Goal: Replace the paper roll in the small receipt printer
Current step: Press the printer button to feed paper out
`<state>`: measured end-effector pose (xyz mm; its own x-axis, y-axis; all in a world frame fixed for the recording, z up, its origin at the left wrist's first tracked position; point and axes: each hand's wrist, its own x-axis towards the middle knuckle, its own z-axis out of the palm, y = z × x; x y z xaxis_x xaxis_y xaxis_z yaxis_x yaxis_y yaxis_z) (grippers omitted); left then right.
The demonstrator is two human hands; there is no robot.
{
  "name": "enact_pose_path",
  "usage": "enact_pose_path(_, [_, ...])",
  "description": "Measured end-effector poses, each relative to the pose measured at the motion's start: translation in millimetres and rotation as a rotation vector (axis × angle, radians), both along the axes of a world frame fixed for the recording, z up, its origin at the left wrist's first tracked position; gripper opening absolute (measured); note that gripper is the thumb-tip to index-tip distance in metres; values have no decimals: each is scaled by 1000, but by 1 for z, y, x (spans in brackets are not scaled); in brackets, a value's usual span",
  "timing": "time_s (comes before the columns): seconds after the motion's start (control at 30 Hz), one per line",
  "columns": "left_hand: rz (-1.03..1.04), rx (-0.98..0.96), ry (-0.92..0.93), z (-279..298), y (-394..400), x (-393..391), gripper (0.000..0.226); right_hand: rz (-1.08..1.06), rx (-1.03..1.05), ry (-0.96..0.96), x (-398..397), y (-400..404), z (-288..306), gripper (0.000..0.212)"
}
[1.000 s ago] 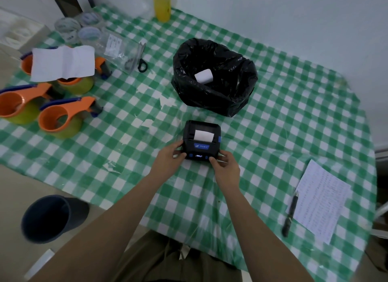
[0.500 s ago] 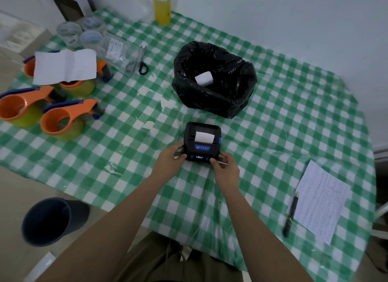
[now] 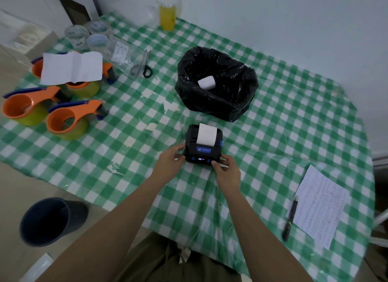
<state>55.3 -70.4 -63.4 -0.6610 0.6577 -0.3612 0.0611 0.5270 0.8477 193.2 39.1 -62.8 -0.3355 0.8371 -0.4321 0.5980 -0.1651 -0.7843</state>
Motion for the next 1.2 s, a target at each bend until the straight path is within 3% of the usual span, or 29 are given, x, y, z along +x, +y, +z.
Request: enact_pose_path(1.2, [-10,-77,104,8,1,-6,36,2,1,-5,0,0,-1,41])
